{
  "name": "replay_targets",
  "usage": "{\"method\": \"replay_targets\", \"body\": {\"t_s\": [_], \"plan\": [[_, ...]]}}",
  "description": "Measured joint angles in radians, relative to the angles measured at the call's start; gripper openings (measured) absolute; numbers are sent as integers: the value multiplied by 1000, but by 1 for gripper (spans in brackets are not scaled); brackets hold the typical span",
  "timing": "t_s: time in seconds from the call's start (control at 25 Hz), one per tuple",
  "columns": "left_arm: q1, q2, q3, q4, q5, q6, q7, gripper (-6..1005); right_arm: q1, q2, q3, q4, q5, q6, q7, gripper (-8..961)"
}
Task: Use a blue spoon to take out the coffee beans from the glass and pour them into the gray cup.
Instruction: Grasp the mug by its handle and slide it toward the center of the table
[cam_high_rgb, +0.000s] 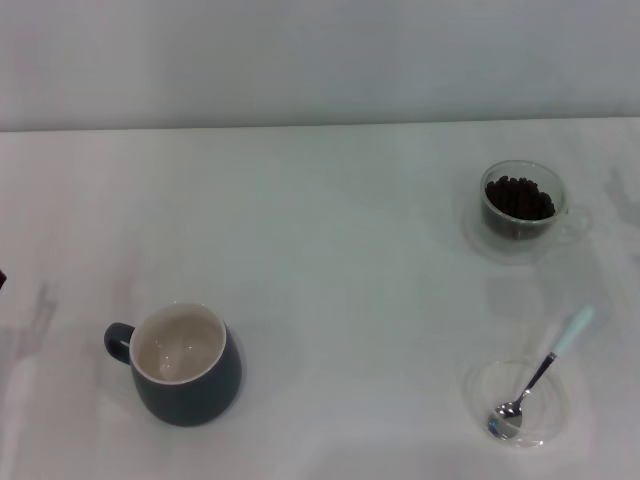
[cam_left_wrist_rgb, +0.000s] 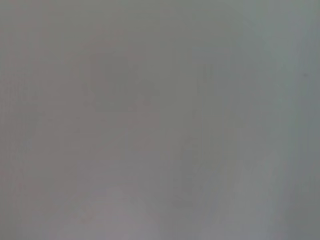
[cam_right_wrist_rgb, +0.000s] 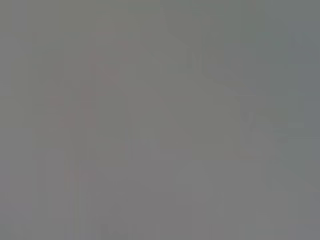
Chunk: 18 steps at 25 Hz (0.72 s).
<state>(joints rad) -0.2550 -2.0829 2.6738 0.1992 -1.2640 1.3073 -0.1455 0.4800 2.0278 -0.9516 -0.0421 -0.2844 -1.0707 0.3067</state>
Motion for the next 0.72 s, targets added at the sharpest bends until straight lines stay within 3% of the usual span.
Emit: {"method": "replay_targets", "body": {"t_s": [0.36,0.72], "plan": [[30,0,1,1,8,44,0,887,-6,0,-17,4,-1,0,0,871],[114,1,63,-4,109,89,-10,888,-11,-3,-12,-7,6,-2,0,871]]}}
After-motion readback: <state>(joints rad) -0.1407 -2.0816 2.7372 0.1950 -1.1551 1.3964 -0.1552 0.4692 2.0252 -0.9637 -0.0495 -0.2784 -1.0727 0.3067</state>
